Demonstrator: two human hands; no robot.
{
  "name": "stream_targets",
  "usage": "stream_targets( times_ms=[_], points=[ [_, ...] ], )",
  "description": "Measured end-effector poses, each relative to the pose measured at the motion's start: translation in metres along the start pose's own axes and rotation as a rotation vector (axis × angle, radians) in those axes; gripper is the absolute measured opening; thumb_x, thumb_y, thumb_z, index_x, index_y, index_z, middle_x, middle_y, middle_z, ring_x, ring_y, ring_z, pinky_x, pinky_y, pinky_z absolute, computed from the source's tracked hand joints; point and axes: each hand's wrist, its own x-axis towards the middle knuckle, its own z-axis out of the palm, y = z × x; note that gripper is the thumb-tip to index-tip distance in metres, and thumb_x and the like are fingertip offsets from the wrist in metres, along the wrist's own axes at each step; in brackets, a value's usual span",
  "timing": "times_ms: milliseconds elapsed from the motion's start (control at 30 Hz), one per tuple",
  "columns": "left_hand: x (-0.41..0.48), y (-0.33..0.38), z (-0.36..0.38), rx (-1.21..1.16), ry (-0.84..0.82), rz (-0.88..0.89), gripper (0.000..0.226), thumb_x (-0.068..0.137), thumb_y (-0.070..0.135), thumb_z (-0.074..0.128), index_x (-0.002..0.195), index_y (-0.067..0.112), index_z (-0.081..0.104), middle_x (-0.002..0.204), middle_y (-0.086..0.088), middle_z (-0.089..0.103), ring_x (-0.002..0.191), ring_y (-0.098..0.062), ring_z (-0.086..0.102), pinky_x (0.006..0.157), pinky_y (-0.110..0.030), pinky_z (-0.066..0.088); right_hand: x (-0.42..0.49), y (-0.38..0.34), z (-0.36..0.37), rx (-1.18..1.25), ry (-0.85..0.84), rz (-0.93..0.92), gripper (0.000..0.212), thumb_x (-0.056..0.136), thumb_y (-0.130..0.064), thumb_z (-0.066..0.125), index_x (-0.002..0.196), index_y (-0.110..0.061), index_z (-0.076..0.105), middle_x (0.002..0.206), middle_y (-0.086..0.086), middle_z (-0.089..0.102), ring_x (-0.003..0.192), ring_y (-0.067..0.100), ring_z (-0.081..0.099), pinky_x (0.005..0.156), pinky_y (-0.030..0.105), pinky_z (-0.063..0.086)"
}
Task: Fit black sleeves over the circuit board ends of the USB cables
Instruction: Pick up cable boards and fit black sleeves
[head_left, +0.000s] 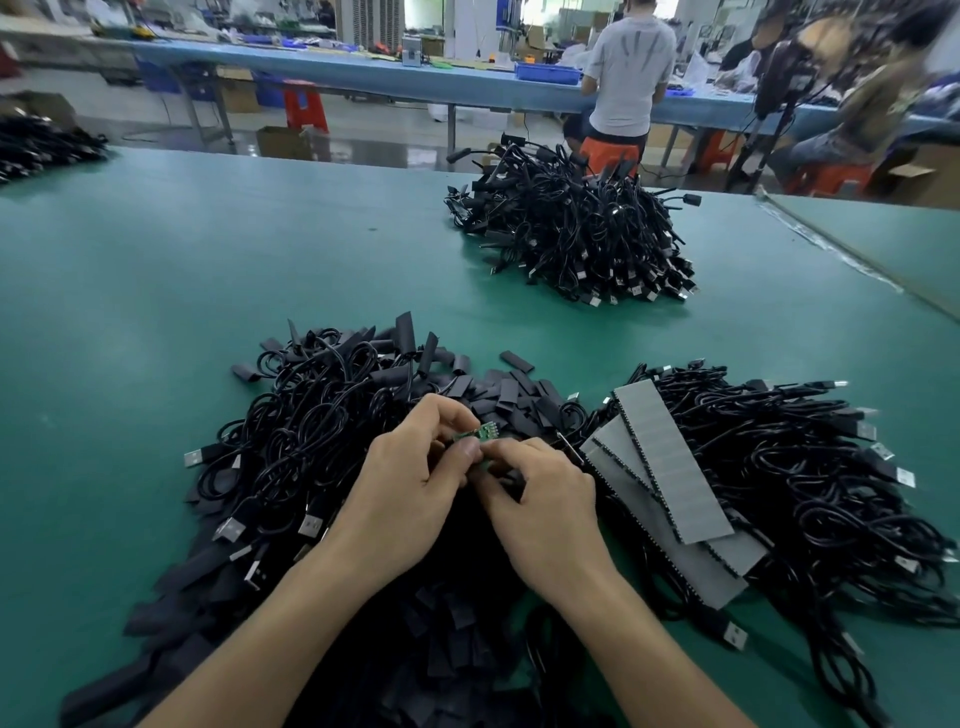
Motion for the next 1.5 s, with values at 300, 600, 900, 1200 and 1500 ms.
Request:
stream_targets(
  times_ms=[300, 600, 900, 1200, 1500],
  points=[
    [0.0, -0.002, 0.002, -0.035, 0.031, 0.001, 0.022, 0.096, 0.009, 0.058, 0.097, 0.031, 0.054, 0.085, 0.016, 0.069, 0.073, -0.007, 0.066, 0.07, -0.012, 0.047, -0.004, -0.002, -0.001, -0.274, -0.082, -0.041, 0.031, 0.096, -0.047, 0.052, 0.126, -0.042, 0.058, 0.109, -0.012, 0.058, 0.108, 0.015, 0.05, 0.089, 0.036, 0.038],
    [-0.001, -0.003, 0.002, -0.067, 0.062, -0.02, 0.024, 0.097, 0.008, 0.057, 0.097, 0.032, 0.054, 0.085, 0.015, 0.069, 0.072, -0.008, 0.065, 0.066, -0.013, 0.046, 0.0, 0.002, 0.002, 0.004, -0.009, -0.05, 0.01, 0.09, -0.032, 0.063, 0.095, -0.03, 0.072, 0.092, -0.011, 0.066, 0.091, 0.015, 0.058, 0.084, 0.042, 0.047],
    [-0.001, -0.004, 0.002, -0.032, 0.089, -0.013, 0.023, 0.098, 0.012, 0.056, 0.104, 0.034, 0.053, 0.089, 0.018, 0.068, 0.074, -0.006, 0.066, 0.065, -0.016, 0.05, 0.002, 0.001, -0.005, 0.209, 0.064, 0.068, 0.018, 0.089, -0.026, 0.058, 0.072, -0.026, 0.061, 0.065, -0.012, 0.063, 0.061, 0.005, 0.056, 0.06, 0.022, 0.045],
    [-0.001, -0.01, 0.003, -0.044, 0.113, 0.013, 0.028, 0.097, 0.008, 0.054, 0.105, 0.036, 0.053, 0.084, 0.013, 0.067, 0.068, -0.008, 0.063, 0.064, -0.014, 0.047, -0.001, -0.003, -0.009, -0.033, -0.17, 0.005, 0.054, 0.08, -0.046, 0.073, 0.13, -0.041, 0.053, 0.107, -0.01, 0.065, 0.104, 0.016, 0.059, 0.094, 0.041, 0.049],
    [-0.001, -0.013, 0.004, -0.076, 0.099, 0.012, 0.035, 0.098, 0.008, 0.055, 0.103, 0.042, 0.053, 0.086, 0.014, 0.068, 0.069, -0.007, 0.064, 0.063, -0.015, 0.047, 0.003, -0.002, -0.01, 0.221, -0.105, -0.004, 0.038, 0.091, -0.015, 0.062, 0.124, -0.033, 0.064, 0.087, -0.026, 0.064, 0.082, -0.003, 0.061, 0.081, 0.02, 0.051]
  ],
)
